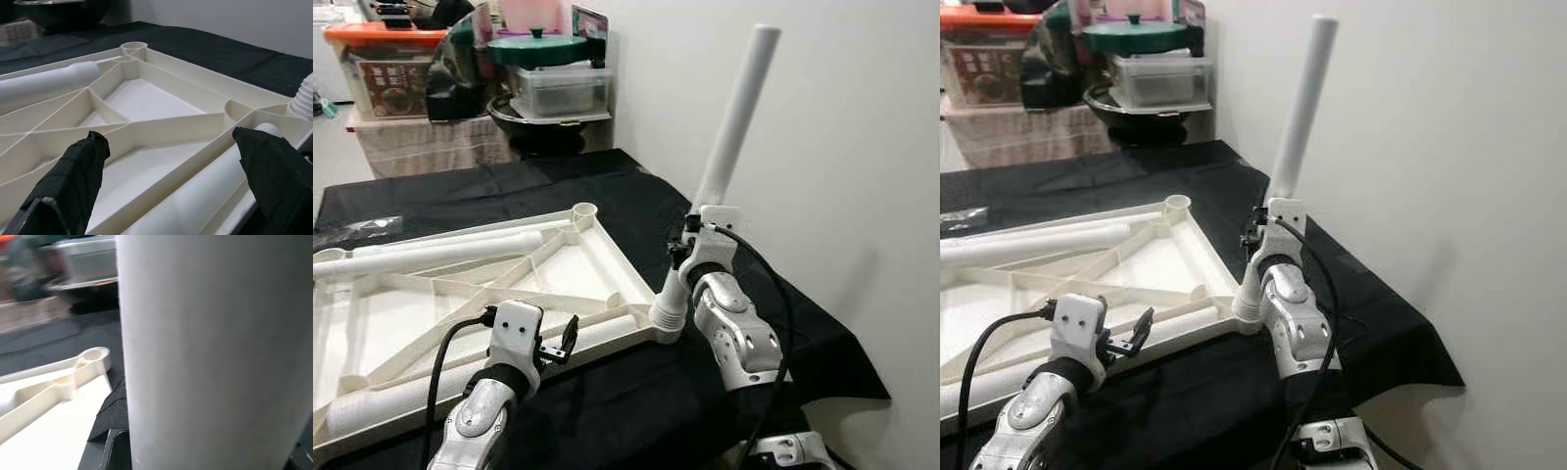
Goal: Building children table
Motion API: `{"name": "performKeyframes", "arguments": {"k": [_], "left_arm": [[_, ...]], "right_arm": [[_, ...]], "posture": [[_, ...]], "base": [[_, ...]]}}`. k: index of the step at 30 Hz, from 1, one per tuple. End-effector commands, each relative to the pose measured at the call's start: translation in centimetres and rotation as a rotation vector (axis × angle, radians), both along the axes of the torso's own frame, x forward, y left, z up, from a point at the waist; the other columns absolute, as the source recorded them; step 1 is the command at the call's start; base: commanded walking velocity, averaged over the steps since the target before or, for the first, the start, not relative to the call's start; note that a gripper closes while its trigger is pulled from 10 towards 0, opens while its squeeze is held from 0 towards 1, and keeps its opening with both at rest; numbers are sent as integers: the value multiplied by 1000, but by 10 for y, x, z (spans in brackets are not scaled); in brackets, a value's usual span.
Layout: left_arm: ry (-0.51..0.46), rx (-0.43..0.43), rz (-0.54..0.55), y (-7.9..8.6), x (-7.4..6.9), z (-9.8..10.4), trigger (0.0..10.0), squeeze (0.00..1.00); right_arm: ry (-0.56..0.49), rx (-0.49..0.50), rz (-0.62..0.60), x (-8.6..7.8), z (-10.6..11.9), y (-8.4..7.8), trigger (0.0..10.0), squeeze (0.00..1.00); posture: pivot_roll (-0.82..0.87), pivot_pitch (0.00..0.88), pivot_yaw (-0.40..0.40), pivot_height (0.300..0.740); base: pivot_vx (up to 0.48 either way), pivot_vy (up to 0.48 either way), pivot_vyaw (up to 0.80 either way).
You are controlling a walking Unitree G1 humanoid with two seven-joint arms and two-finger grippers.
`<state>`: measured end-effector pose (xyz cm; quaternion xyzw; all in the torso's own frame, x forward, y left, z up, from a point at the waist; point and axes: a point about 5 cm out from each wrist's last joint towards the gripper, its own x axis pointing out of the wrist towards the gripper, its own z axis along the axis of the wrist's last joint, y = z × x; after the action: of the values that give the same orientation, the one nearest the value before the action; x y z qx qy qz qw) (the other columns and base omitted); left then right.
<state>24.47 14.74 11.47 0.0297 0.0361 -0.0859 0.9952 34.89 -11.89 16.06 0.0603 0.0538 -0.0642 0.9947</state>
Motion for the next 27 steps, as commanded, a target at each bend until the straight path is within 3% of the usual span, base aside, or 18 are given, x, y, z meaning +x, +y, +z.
{"name": "performKeyframes", "arguments": {"k": [1, 7, 13, 21, 27], "left_arm": [[-2, 15, 34, 8, 1, -1, 10000, 0], [-5, 17, 50, 10, 1, -1, 10000, 0], [-14, 27, 68, 11, 5, 0, 10000, 0], [-14, 33, 84, 14, 7, -1, 10000, 0], [-18, 36, 88, 13, 8, -1, 10000, 0]], "right_arm": [[167, -86, -283, -7, -39, -49, 10000, 0], [117, -102, -379, -3, -27, -54, 10000, 0], [112, -106, -460, -3, -32, -63, 10000, 0], [75, 35, -554, -1, -30, -76, 10000, 0], [67, -29, -551, -4, -33, -71, 10000, 0]], "posture": [[69, 0, -94, 740], [72, 0, -95, 740], [70, 0, -91, 740], [67, 0, -89, 740], [63, 0, -88, 740]], "base": [[0, 0, 0], [0, 0, 0], [0, 0, 0], [0, 0, 0], [0, 0, 0]]}}
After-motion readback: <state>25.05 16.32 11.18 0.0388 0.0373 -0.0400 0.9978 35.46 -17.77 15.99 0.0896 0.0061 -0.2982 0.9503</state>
